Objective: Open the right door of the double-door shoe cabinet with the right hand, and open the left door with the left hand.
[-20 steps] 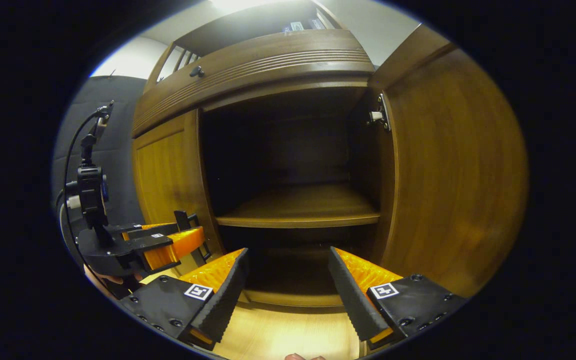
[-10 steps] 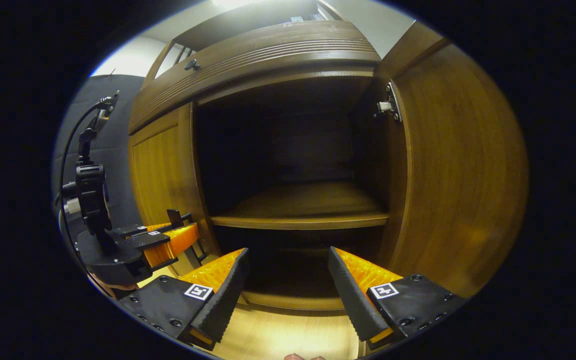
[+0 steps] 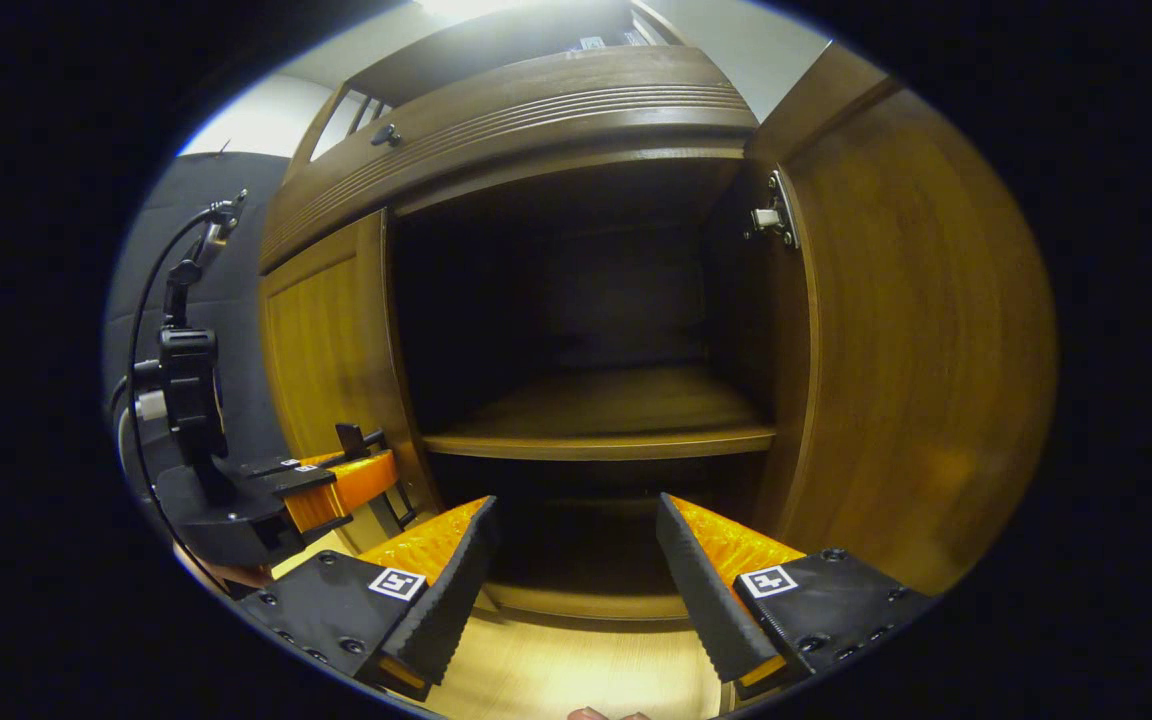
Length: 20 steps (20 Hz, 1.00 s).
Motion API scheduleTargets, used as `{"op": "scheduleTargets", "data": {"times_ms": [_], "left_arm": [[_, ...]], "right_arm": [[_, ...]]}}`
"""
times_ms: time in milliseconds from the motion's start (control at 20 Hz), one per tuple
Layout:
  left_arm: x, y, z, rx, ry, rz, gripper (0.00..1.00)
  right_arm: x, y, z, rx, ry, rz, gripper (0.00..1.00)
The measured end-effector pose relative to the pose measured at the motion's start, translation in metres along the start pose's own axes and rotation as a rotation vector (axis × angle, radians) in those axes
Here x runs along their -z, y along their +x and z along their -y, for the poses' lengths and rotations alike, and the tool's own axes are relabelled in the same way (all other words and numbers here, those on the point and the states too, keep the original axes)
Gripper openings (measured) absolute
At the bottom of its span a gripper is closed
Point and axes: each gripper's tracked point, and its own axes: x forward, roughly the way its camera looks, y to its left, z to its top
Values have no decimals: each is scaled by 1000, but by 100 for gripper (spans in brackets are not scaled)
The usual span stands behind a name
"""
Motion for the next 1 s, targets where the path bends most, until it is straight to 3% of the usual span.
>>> {"op": "scheduleTargets", "data": {"times_ms": [400, 650, 1000], "left_arm": [[2, -1, 2, 33, -11, -5, 8], [3, -1, 2, 27, -17, -5, 10], [0, -5, 1, 0, -22, -3, 6]], "right_arm": [[1, -17, -3, 30, 8, 7, 94], [7, -33, -9, 35, -5, -1, 94], [19, -58, -24, 14, -21, -27, 94]]}}
